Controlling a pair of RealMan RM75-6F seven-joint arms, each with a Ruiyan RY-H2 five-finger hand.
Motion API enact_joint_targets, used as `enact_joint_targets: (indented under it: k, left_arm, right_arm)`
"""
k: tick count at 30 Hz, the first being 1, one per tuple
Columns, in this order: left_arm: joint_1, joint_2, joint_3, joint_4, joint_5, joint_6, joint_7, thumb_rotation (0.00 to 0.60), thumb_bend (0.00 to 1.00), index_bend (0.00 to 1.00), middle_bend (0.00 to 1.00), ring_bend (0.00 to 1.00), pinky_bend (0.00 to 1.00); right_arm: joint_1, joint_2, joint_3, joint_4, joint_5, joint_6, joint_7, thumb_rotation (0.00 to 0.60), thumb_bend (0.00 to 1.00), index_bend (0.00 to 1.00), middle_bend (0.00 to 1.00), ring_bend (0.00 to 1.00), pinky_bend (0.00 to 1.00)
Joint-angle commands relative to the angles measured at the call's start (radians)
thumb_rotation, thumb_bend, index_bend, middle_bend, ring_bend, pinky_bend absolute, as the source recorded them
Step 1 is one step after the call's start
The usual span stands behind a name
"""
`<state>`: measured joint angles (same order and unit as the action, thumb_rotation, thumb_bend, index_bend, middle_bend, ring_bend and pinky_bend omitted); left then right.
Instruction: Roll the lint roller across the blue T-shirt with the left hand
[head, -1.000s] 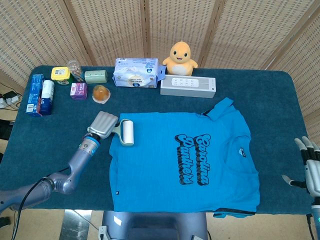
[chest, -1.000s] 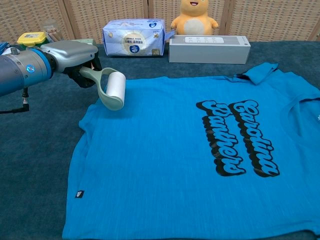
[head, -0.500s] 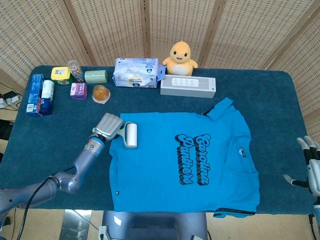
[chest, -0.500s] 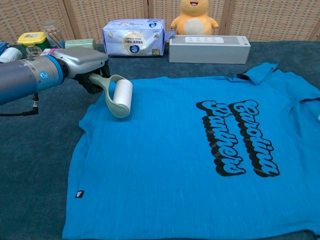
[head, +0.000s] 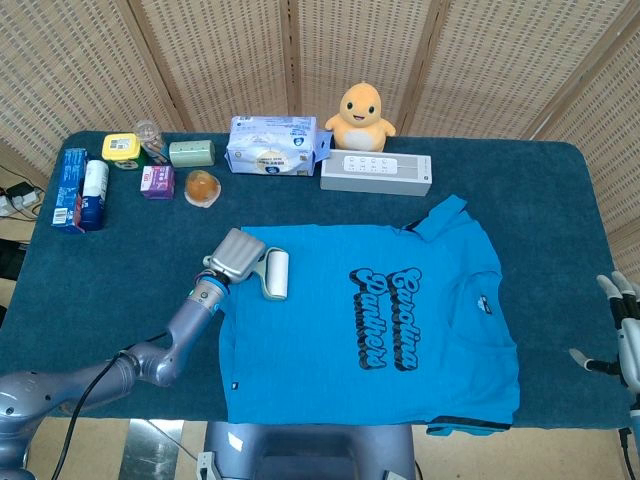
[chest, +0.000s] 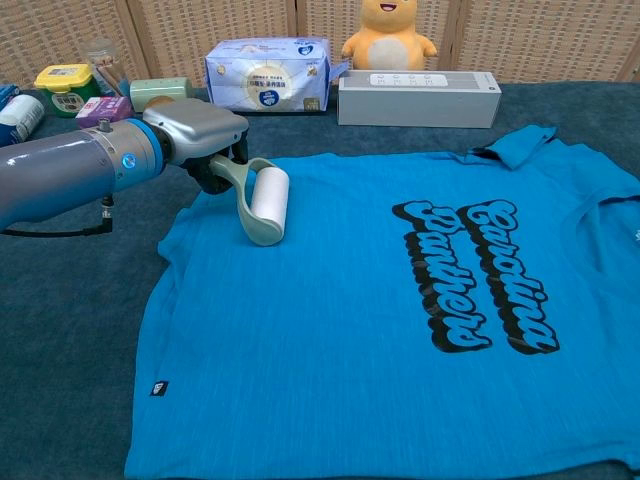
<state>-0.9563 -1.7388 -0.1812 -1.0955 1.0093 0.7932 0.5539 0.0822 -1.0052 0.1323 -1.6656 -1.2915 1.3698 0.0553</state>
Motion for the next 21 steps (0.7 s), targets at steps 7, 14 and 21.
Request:
enact_joint_targets:
  k: [7,14,21]
  left_arm:
    - [-0.022,-0.031,-0.011,0.003,-0.041,0.008,0.046,0.6,0.67,0.9,0.96,0.84,0.99]
    - [-0.047,-0.06,-0.022,0.034,-0.068,-0.009,0.064,0.6,0.66,0.9,0.96,0.84,0.99]
    - [-0.082,-0.096,-0.038,0.078,-0.094,-0.034,0.075,0.6,0.66,0.9,0.96,0.84,0.99]
  right_arm:
    - [-0.001,0.007,0.0,-0.006,-0.003,0.001,0.008,0.6,0.0,0.0,0.0,0.0,0.0]
    - [-0.002,0.006,0.0,-0.005,-0.003,0.002,0.009,0.6,0.0,0.0,0.0,0.0,0.0]
    - [-0.001,0.006,0.0,-0.004,-0.001,0.001,0.008,0.6,0.0,0.0,0.0,0.0,0.0]
